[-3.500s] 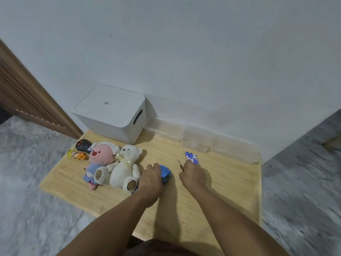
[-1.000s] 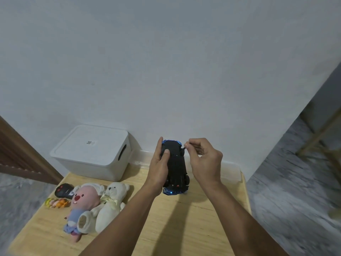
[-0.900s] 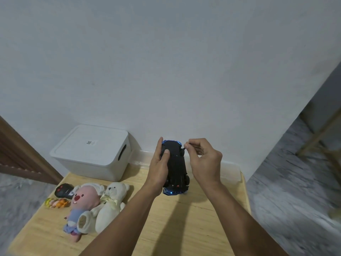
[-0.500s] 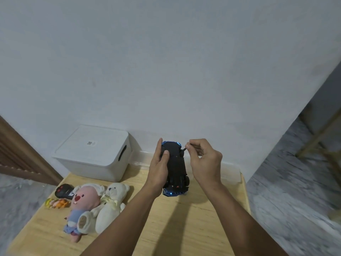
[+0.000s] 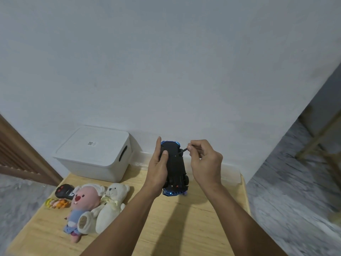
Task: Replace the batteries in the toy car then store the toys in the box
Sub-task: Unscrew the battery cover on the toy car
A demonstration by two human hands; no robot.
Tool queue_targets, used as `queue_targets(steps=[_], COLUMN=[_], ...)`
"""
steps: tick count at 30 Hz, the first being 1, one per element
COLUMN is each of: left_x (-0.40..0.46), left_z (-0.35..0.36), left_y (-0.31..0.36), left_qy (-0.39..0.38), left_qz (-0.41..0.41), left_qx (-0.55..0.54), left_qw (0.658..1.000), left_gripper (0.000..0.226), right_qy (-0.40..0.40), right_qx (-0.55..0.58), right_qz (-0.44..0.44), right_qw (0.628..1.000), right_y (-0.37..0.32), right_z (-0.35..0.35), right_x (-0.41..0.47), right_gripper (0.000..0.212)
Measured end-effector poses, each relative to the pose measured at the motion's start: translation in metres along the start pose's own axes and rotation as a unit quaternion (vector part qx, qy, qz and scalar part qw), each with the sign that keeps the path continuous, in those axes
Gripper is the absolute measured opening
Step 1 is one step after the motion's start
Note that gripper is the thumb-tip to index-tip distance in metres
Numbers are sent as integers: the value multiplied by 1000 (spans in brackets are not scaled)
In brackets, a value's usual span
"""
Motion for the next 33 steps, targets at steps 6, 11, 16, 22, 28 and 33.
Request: queue_targets(steps=[6, 11, 16, 22, 28, 33], left_x=[1, 0, 1, 2, 2, 3], left_z=[1, 2, 2, 2, 3, 4], left_y=[2, 1, 0, 0, -2, -2], left_qy=[0, -4, -4, -3, -2, 2], left_qz=[2, 3, 7, 18, 9, 7], left_qx=[-5, 6, 14, 14, 10, 5], left_qw=[1000, 1000, 1000, 1000, 1000, 1000], left_gripper=[50, 50, 51, 51, 51, 51], right_qy=[1, -6, -18, -22, -45, -60], right_qx=[-7, -19, -26, 13, 31, 42], right_qz=[-3, -17, -41, -1, 41, 50], right_qw=[1000, 1000, 999, 1000, 998, 996], right_y=[-1, -5, -9, -8, -10, -13], right_z=[-1, -4, -4, -3, -1, 0], right_x=[2, 3, 8, 11, 11, 9], right_gripper=[9, 10, 8, 14, 18, 20])
Point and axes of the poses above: each hand's wrist, its own x-axis towards the middle knuckle, its own z-axis out of the palm, y = z × x, the point moved 2 cm from there along x, towards the middle knuckle, and after that the axes turned 8 degrees about -x, right-handed, at the moved point
